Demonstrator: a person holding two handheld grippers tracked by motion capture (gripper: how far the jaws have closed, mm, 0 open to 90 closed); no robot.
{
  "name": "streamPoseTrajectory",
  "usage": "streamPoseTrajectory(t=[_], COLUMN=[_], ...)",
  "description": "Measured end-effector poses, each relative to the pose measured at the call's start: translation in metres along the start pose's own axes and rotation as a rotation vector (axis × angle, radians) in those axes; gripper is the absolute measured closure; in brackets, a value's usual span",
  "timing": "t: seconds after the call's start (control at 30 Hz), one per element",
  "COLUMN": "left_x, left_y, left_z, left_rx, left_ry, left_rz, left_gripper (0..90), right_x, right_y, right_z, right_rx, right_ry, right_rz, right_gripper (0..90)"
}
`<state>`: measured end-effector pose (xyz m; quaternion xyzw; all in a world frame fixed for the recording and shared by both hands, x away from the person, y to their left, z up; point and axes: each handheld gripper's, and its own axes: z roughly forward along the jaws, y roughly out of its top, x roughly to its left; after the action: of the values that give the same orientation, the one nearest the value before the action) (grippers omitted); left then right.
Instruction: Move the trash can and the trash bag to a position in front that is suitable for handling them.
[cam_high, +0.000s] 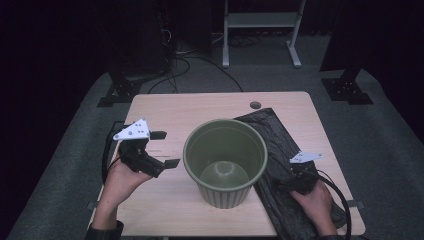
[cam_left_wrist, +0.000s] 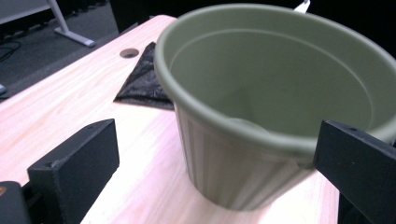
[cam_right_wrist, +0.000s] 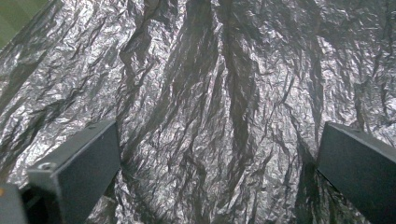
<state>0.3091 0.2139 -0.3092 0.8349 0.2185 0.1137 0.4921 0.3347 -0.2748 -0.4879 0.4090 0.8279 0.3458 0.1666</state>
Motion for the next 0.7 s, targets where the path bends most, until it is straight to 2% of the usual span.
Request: streamPoseTrajectory(t=[0.1, 0.2, 0.27, 0.33, 0.37, 0.4, 0.47, 0.53, 0.57, 0.63, 0.67, 0.7], left_x=[-0.002, -0.006, -0.007, -0.010, -0.010, -0.011, -0.012, -0.010, -0.010, -0.009, -0.008, -0.008], left_y=[-0.008, -0.027, -0.032, -0.047, -0.047, -0.058, -0.064, -0.078, -0.078, -0.085, -0.092, -0.092], left_z=[-0.001, 0.002, 0.003, 0.008, 0.008, 0.011, 0.012, 0.016, 0.016, 0.019, 0.021, 0.021], left_rx=[0.002, 0.020, 0.031, 0.052, 0.052, 0.061, 0.060, 0.061, 0.061, 0.089, 0.089, 0.089], left_ry=[0.008, 0.022, 0.023, 0.028, 0.028, 0.032, 0.036, 0.037, 0.037, 0.049, 0.058, 0.058], left_rz=[-0.006, -0.015, -0.013, -0.022, -0.022, -0.023, -0.026, -0.039, -0.039, -0.037, -0.043, -0.043], left_gripper=[0.0, 0.0, 0.0, 0.0, 0.0, 0.0, 0.0, 0.0, 0.0, 0.0, 0.0, 0.0], right_x=[0.000, 0.000, 0.000, 0.000, 0.000, 0.000, 0.000, 0.000, 0.000, 0.000, 0.000, 0.000], right_y=[0.000, 0.000, 0.000, 0.000, 0.000, 0.000, 0.000, 0.000, 0.000, 0.000, 0.000, 0.000], right_z=[0.000, 0.000, 0.000, 0.000, 0.000, 0.000, 0.000, 0.000, 0.000, 0.000, 0.000, 0.000], right_rx=[0.000, 0.000, 0.000, 0.000, 0.000, 0.000, 0.000, 0.000, 0.000, 0.000, 0.000, 0.000], right_ry=[0.000, 0.000, 0.000, 0.000, 0.000, 0.000, 0.000, 0.000, 0.000, 0.000, 0.000, 0.000], right_rz=[0.000, 0.000, 0.000, 0.000, 0.000, 0.000, 0.000, 0.000, 0.000, 0.000, 0.000, 0.000], right_gripper=[0.0, 0.0, 0.0, 0.0, 0.0, 0.0, 0.0, 0.0, 0.0, 0.0, 0.0, 0.0])
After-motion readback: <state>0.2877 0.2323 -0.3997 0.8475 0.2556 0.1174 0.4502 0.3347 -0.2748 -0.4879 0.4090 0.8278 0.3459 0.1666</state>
